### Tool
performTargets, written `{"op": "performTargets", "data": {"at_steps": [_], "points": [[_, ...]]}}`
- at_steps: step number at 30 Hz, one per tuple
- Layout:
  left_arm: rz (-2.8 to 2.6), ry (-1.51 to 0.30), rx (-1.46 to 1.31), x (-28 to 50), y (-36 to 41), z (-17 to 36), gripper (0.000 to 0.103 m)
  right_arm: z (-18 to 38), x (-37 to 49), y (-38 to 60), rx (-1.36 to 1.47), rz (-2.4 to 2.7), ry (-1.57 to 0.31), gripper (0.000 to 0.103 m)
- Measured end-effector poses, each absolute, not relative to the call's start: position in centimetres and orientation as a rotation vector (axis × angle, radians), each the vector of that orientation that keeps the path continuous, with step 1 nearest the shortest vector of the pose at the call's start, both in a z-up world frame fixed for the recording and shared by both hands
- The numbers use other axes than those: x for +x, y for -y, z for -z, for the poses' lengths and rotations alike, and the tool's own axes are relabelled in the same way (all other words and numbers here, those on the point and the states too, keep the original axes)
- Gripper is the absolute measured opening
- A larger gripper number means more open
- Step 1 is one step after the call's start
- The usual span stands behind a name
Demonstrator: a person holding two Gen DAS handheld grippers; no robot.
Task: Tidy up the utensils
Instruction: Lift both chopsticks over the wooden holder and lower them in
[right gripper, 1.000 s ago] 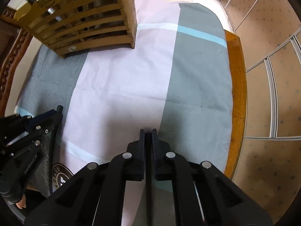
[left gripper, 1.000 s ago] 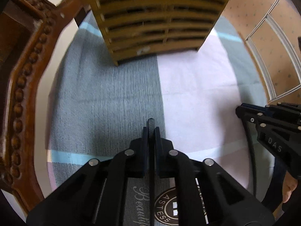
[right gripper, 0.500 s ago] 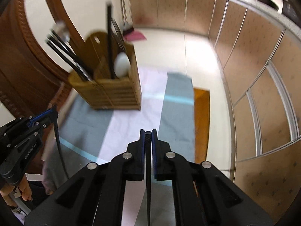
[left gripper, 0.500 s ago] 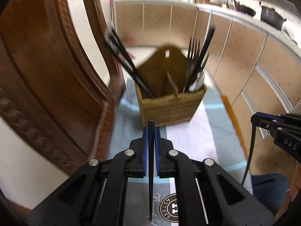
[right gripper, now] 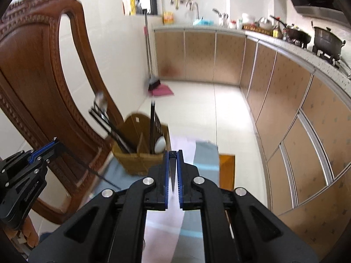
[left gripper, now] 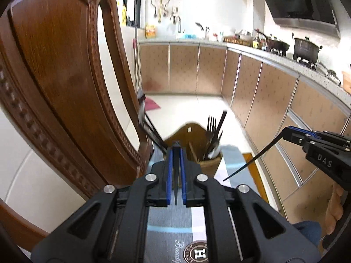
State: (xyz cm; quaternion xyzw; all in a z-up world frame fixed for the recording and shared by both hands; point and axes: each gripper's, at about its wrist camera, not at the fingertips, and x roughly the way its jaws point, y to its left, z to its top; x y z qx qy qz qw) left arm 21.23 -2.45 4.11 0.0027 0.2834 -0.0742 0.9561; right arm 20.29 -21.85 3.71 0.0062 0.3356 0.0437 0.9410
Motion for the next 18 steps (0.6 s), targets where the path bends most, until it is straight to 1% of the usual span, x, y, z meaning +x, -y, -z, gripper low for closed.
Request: {"op": "performTargets", "data": {"at_steps": [4, 7, 13, 18], "points": [[0.153, -0.539, -0.012, 20.8, 1.6, -7.1, 0.007, -5.9, 20.4, 21.4, -0.003, -0.084, -0.640, 0.007], [0.160, -0.534, -0.023, 20.7, 1.1, -8.4, 0.007, -6.6, 20.5, 21.0, -0.010, -0.096, -0.638, 0.007], [0.168, -0.526, -0.062, 20.9, 0.2, -9.0, 0.007, -6.4, 21.1, 20.2, -0.001, -0.133, -0.661, 0.007], [0.158, -0.469, -0.114, 21.3, -0.6, -9.4, 0.007, -7.9, 21.0, 19.9, 0.048, -0.160, -0.608, 0.007]]}}
